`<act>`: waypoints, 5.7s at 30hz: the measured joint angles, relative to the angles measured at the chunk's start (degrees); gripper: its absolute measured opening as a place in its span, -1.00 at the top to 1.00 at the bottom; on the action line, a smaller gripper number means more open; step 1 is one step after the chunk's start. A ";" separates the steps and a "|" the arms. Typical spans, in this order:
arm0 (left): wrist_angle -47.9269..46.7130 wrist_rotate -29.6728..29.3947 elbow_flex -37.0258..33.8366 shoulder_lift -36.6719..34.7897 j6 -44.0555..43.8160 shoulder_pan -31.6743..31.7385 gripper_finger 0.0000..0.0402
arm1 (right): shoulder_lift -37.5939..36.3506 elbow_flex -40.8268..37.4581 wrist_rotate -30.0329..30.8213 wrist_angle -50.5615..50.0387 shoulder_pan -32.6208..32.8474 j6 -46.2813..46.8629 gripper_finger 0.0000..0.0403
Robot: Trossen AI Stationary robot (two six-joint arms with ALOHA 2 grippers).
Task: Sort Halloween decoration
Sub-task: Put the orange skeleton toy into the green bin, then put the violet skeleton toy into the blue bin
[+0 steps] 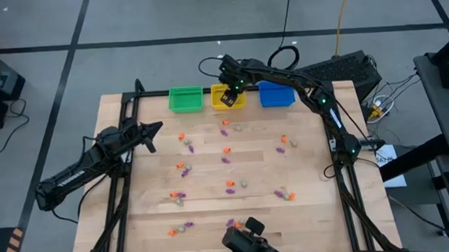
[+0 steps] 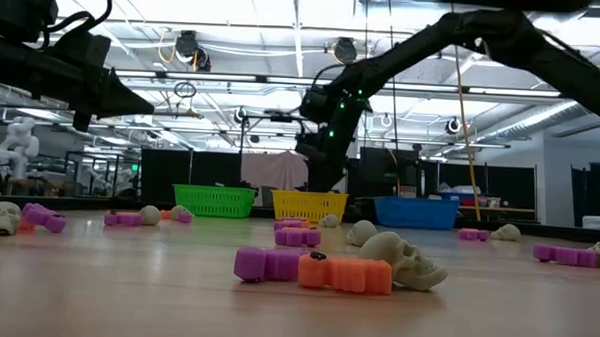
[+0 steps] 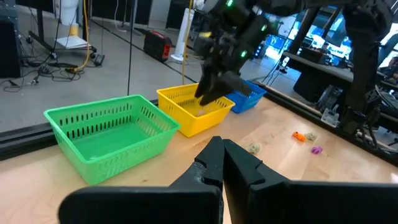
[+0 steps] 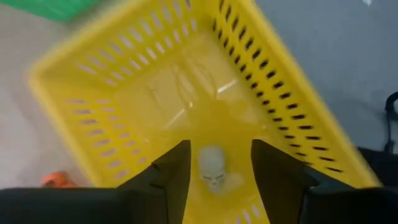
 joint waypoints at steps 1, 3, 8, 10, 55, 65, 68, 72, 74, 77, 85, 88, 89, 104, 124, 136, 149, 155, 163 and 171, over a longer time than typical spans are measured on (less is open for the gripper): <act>0.00 0.00 0.00 0.00 0.00 0.01 0.98 | -0.52 0.05 0.35 -0.18 0.19 -0.68 0.27; 0.22 -0.02 0.00 0.00 0.02 0.00 0.98 | -1.37 0.05 2.47 -1.16 0.73 -2.09 0.38; 3.27 -0.40 0.00 0.07 0.35 0.02 0.98 | -2.67 0.03 4.68 -0.19 2.50 -4.16 0.86; 3.80 0.26 0.00 0.14 1.58 -0.10 0.98 | -2.70 0.03 4.51 1.54 3.34 -5.01 0.96; -11.65 3.97 24.66 64.87 6.13 -2.54 0.90 | -59.58 -85.22 1.20 73.69 17.07 1.08 1.00; -5.06 1.20 24.83 75.23 6.55 -3.64 0.43 | -59.48 -86.39 1.25 75.90 21.68 0.76 1.00; -3.16 1.17 24.83 76.91 6.56 -3.65 0.39 | -59.48 -86.39 2.22 75.82 23.30 0.14 1.00; -3.30 -2.17 24.84 78.72 6.54 -3.41 0.41 | -59.48 -86.39 4.72 75.80 25.16 -0.49 1.00; -2.88 -3.33 24.85 79.33 6.56 -3.42 0.44 | -59.48 -86.39 5.10 75.77 25.93 -0.54 1.00; -2.43 -3.41 24.94 80.23 6.62 -3.45 0.50 | -59.48 -86.39 6.03 75.73 27.15 -0.52 1.00; -2.49 -3.75 24.96 80.24 11.03 -3.48 0.81 | -59.46 -86.39 6.19 76.05 29.40 -0.65 1.00; -3.70 -5.11 25.58 79.93 12.08 -3.50 0.94 | -59.46 -86.39 6.19 76.36 29.99 -0.65 1.00; -4.56 -6.08 26.04 79.92 12.21 -3.43 0.95 | -59.46 -86.39 6.19 76.41 30.15 -0.65 1.00; -16.50 -12.22 47.44 79.61 16.30 3.85 0.93 | -58.43 -86.31 6.23 76.33 31.16 -0.52 1.00; -13.75 -1.72 57.71 100.64 23.00 14.93 0.90 | -57.08 -86.30 6.19 78.16 31.14 -0.65 1.00; -13.00 -2.13 57.98 100.35 24.25 15.34 0.49 | -57.08 -86.30 6.19 78.11 31.14 -0.50 1.00; -1.25 -3.44 48.81 88.27 22.82 11.57 0.97 | -57.08 -86.35 5.82 76.32 31.41 4.12 1.00; 11.13 -3.45 36.32 77.31 21.29 4.81 0.94 | -57.08 -85.92 9.54 75.74 35.26 4.67 1.00; 29.04 -3.45 21.35 65.77 16.52 -5.36 0.94 | -48.60 -81.55 13.40 75.05 40.18 9.14 0.94; 40.69 -3.43 14.38 62.84 16.50 -13.47 0.94 | -36.87 -73.81 13.20 71.49 43.82 13.22 0.61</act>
